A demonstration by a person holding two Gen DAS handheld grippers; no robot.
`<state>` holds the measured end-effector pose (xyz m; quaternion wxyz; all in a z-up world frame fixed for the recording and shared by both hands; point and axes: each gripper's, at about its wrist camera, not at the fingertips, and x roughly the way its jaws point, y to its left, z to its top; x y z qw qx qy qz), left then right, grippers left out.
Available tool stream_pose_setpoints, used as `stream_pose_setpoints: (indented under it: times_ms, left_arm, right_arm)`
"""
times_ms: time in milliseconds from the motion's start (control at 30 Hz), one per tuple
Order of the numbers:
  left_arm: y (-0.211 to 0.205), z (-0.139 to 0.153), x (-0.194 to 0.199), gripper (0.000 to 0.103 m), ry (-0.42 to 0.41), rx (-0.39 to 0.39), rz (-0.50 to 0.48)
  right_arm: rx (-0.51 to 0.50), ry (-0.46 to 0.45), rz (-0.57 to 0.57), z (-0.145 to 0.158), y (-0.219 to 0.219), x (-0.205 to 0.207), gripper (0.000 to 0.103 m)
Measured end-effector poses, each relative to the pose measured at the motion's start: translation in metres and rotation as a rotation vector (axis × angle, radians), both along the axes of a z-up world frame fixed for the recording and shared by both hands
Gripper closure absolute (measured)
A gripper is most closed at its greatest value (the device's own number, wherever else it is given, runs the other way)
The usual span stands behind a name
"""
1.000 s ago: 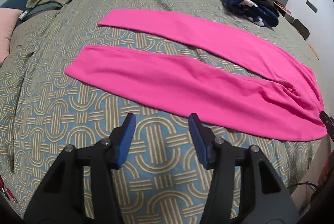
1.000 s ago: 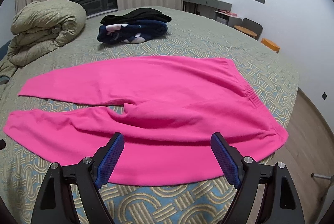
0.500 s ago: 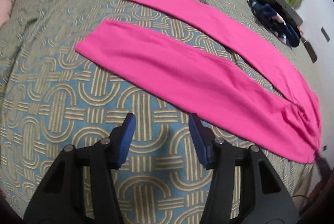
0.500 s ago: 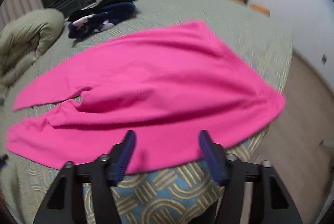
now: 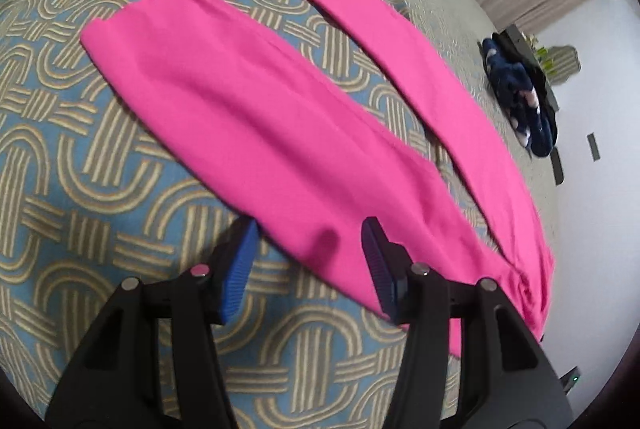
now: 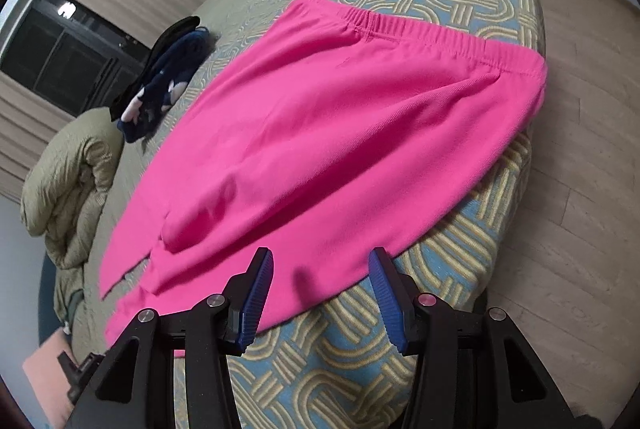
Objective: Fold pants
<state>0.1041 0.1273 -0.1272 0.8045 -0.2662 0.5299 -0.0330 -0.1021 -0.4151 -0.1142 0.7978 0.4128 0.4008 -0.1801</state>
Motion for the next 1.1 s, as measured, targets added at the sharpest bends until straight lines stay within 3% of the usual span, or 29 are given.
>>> stream_pose_setpoints:
  times_ms: [167, 200, 233, 267, 300, 433, 567, 667, 733, 800, 933, 1000, 1100]
  left_arm:
    - [0.004, -0.001, 0.012, 0.050, -0.023, -0.056, 0.038]
    - [0.006, -0.003, 0.014, 0.058, -0.025, -0.064, 0.050]
    - [0.007, -0.004, 0.017, 0.072, -0.020, -0.062, 0.071]
    - [0.011, -0.006, 0.018, 0.080, -0.016, -0.060, 0.081]
    - [0.013, -0.007, 0.020, 0.090, -0.010, -0.058, 0.096]
    - [0.020, -0.009, 0.016, 0.095, -0.018, -0.103, 0.136]
    - [0.015, -0.002, 0.009, 0.095, -0.032, -0.050, 0.121]
    - [0.015, 0.000, 0.005, 0.086, -0.016, -0.015, 0.117]
    - [0.017, 0.000, -0.001, 0.053, -0.015, -0.035, 0.121]
    - [0.018, 0.002, -0.004, 0.041, -0.031, -0.043, 0.126]
    - [0.014, -0.001, 0.006, 0.038, -0.018, -0.006, 0.124]
    - [0.013, -0.001, 0.012, 0.038, -0.022, -0.006, 0.133]
    - [0.011, 0.002, 0.014, 0.038, -0.009, -0.012, 0.142]
  right_arm:
    - [0.021, -0.055, -0.041, -0.002, -0.008, 0.009, 0.052]
    - [0.027, -0.063, -0.048, -0.003, -0.009, 0.011, 0.054]
    - [0.041, -0.079, -0.060, -0.005, -0.010, 0.011, 0.068]
    - [0.060, -0.088, -0.061, -0.007, -0.012, 0.012, 0.091]
    - [0.071, -0.086, -0.058, -0.009, -0.012, 0.016, 0.096]
    - [0.009, -0.087, -0.064, -0.001, -0.009, 0.010, 0.098]
    - [-0.039, -0.113, -0.044, 0.014, -0.008, 0.009, 0.098]
    - [-0.019, -0.094, -0.012, 0.016, -0.010, 0.012, 0.095]
    - [0.018, -0.070, -0.016, 0.009, -0.012, 0.009, 0.082]
    - [0.068, -0.055, -0.042, 0.001, -0.015, 0.001, 0.061]
    - [0.166, -0.102, -0.096, -0.011, -0.022, -0.008, 0.055]
    - [0.187, -0.129, -0.088, -0.012, -0.024, -0.005, 0.039]
    - [0.202, -0.087, -0.113, -0.007, -0.022, -0.004, 0.039]
